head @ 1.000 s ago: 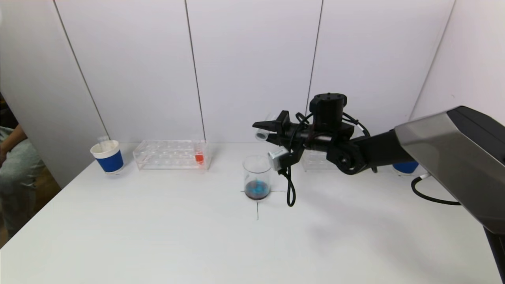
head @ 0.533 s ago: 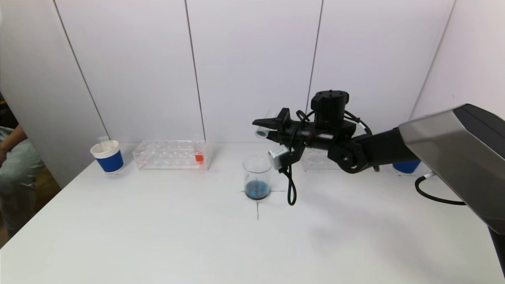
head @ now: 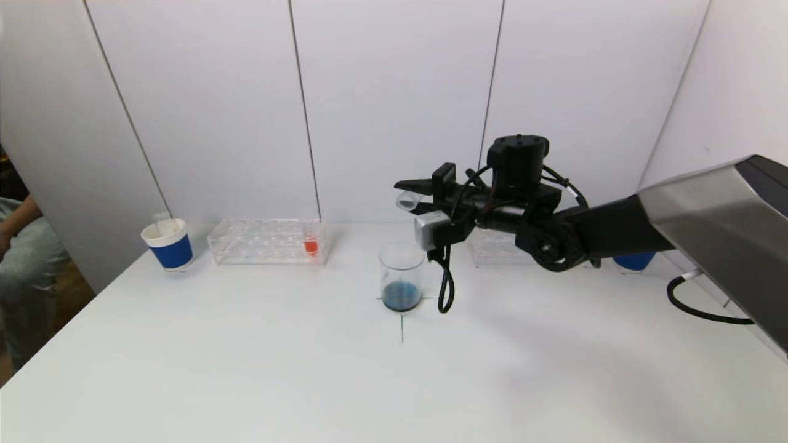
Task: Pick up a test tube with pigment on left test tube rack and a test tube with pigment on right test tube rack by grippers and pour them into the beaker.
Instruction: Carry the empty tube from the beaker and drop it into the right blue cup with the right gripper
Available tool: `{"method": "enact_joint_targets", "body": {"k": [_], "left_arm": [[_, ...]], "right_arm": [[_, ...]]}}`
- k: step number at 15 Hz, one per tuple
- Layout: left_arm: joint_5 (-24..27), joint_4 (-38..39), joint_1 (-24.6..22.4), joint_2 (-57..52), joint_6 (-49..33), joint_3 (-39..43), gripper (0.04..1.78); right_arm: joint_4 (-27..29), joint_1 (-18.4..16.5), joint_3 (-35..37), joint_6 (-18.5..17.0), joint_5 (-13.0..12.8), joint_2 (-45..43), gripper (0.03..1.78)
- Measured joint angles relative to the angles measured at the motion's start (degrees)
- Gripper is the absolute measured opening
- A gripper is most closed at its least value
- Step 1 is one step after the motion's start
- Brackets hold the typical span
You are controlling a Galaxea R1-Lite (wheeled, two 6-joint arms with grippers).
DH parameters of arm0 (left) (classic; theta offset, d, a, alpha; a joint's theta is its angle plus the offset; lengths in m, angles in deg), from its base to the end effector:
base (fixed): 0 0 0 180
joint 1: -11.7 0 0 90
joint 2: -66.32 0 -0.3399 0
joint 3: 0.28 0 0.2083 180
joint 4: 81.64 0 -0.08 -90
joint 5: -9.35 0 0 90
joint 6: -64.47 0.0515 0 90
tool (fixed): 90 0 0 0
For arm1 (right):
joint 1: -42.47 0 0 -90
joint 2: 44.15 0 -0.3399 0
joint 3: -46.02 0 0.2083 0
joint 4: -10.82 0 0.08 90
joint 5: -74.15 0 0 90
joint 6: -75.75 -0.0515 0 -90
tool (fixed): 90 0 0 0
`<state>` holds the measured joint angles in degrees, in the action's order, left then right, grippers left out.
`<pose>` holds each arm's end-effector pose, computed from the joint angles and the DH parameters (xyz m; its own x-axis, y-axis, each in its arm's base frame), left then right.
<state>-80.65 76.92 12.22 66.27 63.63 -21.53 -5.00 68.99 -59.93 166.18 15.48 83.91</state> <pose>-0.0143 0.0001 0.0750 1.0000 -0.0091 -0.0024 0.0090 0.9999 -0.0147 0.4585 0.2587 0.1756 0.5275 0.8444 -0.0936 -0.0917 -0.0529 -0.9944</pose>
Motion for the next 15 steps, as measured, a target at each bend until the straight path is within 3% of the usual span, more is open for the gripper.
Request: {"method": "enact_joint_targets", "body": {"k": [5,9,11,15], "left_arm": [[0.0,0.0,0.0,0.0,-0.01,0.0,1.76],[0.0,0.0,0.0,0.0,-0.01,0.0,1.76],[0.0,0.0,0.0,0.0,-0.01,0.0,1.76],[0.0,0.0,0.0,0.0,0.0,0.0,1.76]], "right_arm": [[-0.11,0.11,1.0,-20.29,-5.86,-3.54,0.52],[-1.79,1.05,1.07,-41.73,-13.2,-6.62,0.52],[-2.12,1.51,0.94,-52.02,-18.54,-9.07,0.52],[-1.21,1.6,1.79,-66.98,-31.06,-13.48,0.52]]}}
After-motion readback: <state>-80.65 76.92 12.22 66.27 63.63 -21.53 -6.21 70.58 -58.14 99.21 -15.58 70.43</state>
